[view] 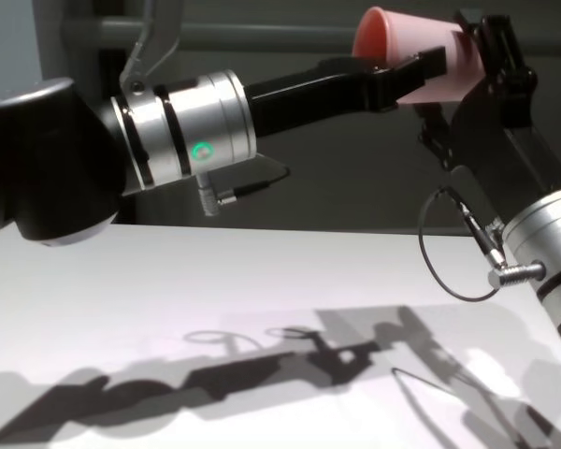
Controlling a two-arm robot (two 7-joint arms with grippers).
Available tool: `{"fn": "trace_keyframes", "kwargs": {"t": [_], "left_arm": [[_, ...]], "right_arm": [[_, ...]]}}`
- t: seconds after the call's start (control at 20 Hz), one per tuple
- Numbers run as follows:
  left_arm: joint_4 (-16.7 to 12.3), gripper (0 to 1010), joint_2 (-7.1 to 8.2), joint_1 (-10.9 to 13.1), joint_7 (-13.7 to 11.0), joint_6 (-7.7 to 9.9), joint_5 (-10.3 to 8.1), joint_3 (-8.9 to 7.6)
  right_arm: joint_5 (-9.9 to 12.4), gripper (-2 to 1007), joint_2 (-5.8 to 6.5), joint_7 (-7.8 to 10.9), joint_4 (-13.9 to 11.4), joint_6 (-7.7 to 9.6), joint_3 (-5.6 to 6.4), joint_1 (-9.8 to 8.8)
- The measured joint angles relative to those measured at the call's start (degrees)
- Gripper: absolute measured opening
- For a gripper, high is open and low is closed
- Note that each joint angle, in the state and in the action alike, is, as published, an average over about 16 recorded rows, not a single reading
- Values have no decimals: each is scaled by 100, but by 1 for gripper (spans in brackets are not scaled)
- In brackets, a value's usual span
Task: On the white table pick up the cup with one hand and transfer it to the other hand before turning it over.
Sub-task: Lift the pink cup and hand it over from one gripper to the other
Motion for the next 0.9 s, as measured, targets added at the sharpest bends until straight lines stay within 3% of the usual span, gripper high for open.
{"fn": "trace_keyframes", "kwargs": {"t": [0.9], "left_arm": [[0,51,0,0,0,0,0,0]], "right_arm": [[-2,955,-4,-22,-7,5,12,-4]]}}
